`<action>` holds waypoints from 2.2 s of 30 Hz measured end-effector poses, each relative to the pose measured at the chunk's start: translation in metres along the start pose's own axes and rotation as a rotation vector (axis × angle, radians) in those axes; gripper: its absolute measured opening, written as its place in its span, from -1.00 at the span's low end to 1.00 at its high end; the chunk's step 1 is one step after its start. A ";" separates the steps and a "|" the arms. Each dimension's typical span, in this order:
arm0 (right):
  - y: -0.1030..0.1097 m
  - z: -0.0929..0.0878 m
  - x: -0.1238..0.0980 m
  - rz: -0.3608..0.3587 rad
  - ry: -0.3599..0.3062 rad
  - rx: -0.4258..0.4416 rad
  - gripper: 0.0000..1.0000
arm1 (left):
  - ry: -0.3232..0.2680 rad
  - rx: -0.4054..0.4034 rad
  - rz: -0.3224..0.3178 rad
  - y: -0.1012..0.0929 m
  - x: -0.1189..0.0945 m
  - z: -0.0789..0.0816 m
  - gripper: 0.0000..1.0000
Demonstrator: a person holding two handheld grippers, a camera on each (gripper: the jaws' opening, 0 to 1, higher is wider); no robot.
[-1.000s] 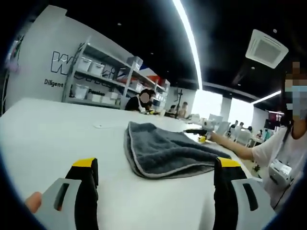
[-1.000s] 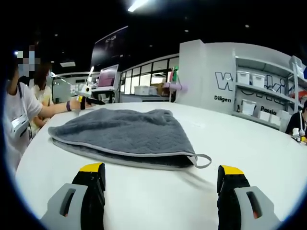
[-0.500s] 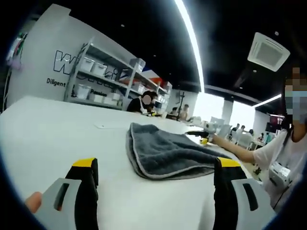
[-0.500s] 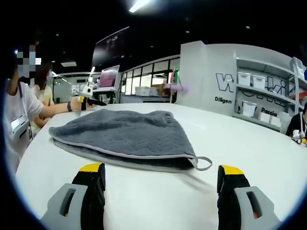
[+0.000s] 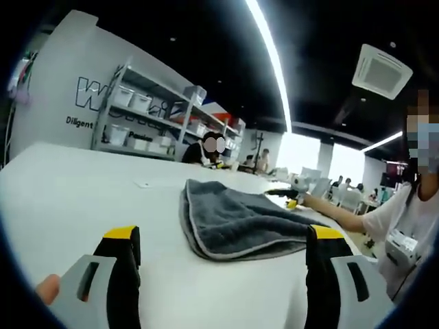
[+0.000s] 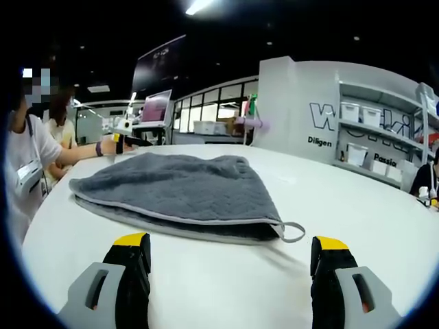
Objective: Fold the towel on the table until its edges align and the towel forms a compact rectangular stack.
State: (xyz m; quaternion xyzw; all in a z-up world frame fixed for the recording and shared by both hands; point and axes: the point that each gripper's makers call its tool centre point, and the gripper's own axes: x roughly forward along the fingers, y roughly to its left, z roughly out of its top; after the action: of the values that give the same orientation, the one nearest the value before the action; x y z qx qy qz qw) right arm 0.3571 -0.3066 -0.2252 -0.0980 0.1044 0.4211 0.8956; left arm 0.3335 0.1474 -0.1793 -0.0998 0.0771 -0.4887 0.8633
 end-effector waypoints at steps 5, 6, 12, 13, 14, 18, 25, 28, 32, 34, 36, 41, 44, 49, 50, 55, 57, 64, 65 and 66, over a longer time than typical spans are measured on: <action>0.000 0.000 0.000 -0.002 0.000 0.002 0.98 | 0.003 0.000 -0.001 -0.002 0.001 -0.002 0.98; 0.000 0.001 0.000 -0.001 -0.001 0.002 0.98 | 0.007 0.001 0.000 -0.002 0.001 -0.003 0.98; 0.001 0.001 0.000 0.003 -0.001 -0.002 0.98 | 0.018 0.002 0.005 -0.002 0.002 -0.006 0.98; 0.001 0.002 0.000 0.003 -0.002 -0.003 0.98 | 0.019 0.001 0.006 -0.001 0.002 -0.006 0.98; 0.001 0.002 0.000 0.003 -0.003 -0.004 0.98 | 0.020 0.001 0.006 0.001 0.002 -0.006 0.98; 0.000 0.002 0.000 0.000 -0.004 -0.002 0.98 | 0.023 -0.001 0.007 0.000 0.002 -0.008 0.98; -0.002 0.003 -0.002 -0.009 -0.015 0.008 0.98 | 0.021 -0.010 0.007 0.002 0.002 -0.008 0.98; 0.001 0.004 0.000 -0.005 -0.012 0.001 0.98 | 0.020 -0.017 0.008 0.003 0.002 -0.008 0.98; 0.001 0.001 0.002 -0.013 0.009 -0.003 0.98 | 0.022 -0.019 0.017 0.003 0.001 -0.009 0.98; 0.006 0.002 0.002 -0.012 0.013 -0.012 0.98 | 0.017 -0.021 0.017 0.005 0.000 -0.008 0.98; 0.012 0.005 0.000 -0.008 0.010 -0.016 0.98 | 0.018 -0.021 0.015 0.003 0.001 -0.009 0.98; 0.032 0.009 -0.004 -0.009 0.010 -0.069 0.98 | 0.028 -0.012 0.018 0.005 0.001 -0.010 0.98; 0.054 0.014 -0.006 0.014 -0.002 -0.106 0.98 | 0.026 -0.010 0.017 0.006 0.002 -0.008 0.98; 0.090 0.020 -0.005 0.066 -0.003 -0.174 0.95 | 0.031 -0.004 0.018 0.004 0.002 -0.010 0.98; 0.095 0.021 -0.005 0.070 -0.004 -0.184 0.90 | 0.031 -0.003 0.019 0.003 0.003 -0.010 0.98; 0.107 0.028 0.003 0.068 -0.013 -0.251 0.63 | 0.033 0.000 0.021 0.003 0.003 -0.010 0.98; 0.108 0.027 0.008 0.056 0.002 -0.288 0.51 | 0.035 0.001 0.022 0.003 0.003 -0.011 0.98; 0.108 0.038 0.015 -0.007 0.008 -0.430 0.04 | 0.036 0.001 0.022 0.003 0.003 -0.010 0.98; 0.108 0.039 0.015 -0.016 0.016 -0.455 -0.03 | 0.036 0.002 0.021 0.003 0.003 -0.010 0.98; 0.106 0.039 0.016 -0.027 0.027 -0.484 -0.09 | 0.036 0.002 0.021 0.003 0.003 -0.010 0.98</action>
State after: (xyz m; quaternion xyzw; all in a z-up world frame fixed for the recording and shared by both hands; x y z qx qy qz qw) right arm 0.2884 -0.2183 -0.2013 -0.3167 0.0113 0.4206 0.8501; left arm 0.3357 0.1453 -0.1896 -0.0896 0.0931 -0.4814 0.8669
